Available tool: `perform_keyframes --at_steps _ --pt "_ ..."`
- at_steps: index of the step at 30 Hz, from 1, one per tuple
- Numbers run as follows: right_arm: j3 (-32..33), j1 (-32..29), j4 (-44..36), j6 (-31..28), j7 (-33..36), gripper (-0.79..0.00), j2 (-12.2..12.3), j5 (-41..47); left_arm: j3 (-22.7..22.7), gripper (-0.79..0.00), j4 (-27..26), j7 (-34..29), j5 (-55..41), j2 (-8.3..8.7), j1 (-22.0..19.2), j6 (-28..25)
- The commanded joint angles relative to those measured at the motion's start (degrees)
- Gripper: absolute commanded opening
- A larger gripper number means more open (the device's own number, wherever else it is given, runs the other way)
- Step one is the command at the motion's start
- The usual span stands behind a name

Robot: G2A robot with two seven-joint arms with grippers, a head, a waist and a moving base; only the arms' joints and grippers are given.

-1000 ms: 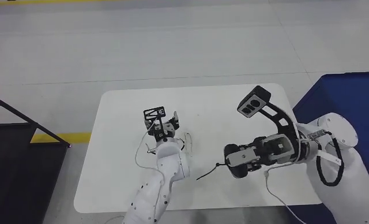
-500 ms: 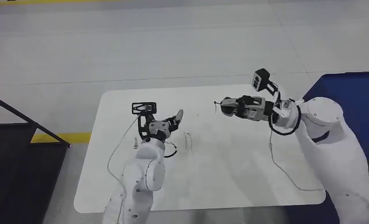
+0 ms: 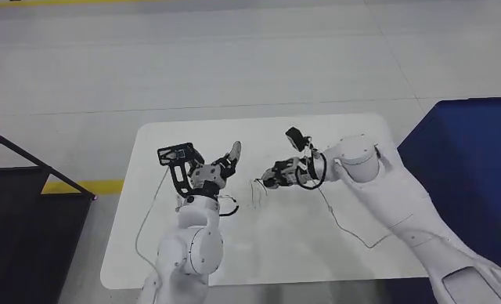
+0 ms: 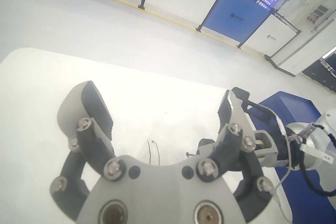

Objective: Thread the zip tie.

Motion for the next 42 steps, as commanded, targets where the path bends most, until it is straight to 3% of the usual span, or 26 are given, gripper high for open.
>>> perform_keyframes --at_steps 1,4,11,14,18,22,28,42 --pt "-1.4 1.0 1.7 -1.0 -1.1 -0.785 -0.7 0.1 0.0 0.0 0.0 0.0 0.0 0.0 0.0 0.0" --pt "-3.0 2.2 3.3 -1.6 -2.5 0.0 -1.7 0.2 0.0 0.0 0.0 0.0 0.0 0.0 0.0 0.0" --pt "-3.5 2.9 5.3 -1.7 -2.3 0.0 -2.7 2.2 0.0 0.0 0.0 0.0 0.0 0.0 0.0 0.0" --pt "-1.4 2.7 3.4 -4.5 -1.6 0.0 -2.0 1.4 0.0 0.0 0.0 0.0 0.0 0.0 0.0 0.0" --pt "7.5 -1.0 -3.2 -15.1 -5.5 0.0 0.8 -4.7 0.0 0.0 0.0 0.0 0.0 0.0 0.0 0.0" --pt "18.8 -9.6 -12.0 -24.6 -13.4 0.0 4.3 -17.4 0.0 0.0 0.0 0.0 0.0 0.0 0.0 0.0" --pt "32.7 -20.5 -20.6 -30.0 -18.3 0.0 6.9 -22.9 0.0 0.0 0.0 0.0 0.0 0.0 0.0 0.0" --pt "33.5 -21.2 -21.5 -30.6 -18.6 0.0 7.0 -23.9 0.0 0.0 0.0 0.0 0.0 0.0 0.0 0.0"
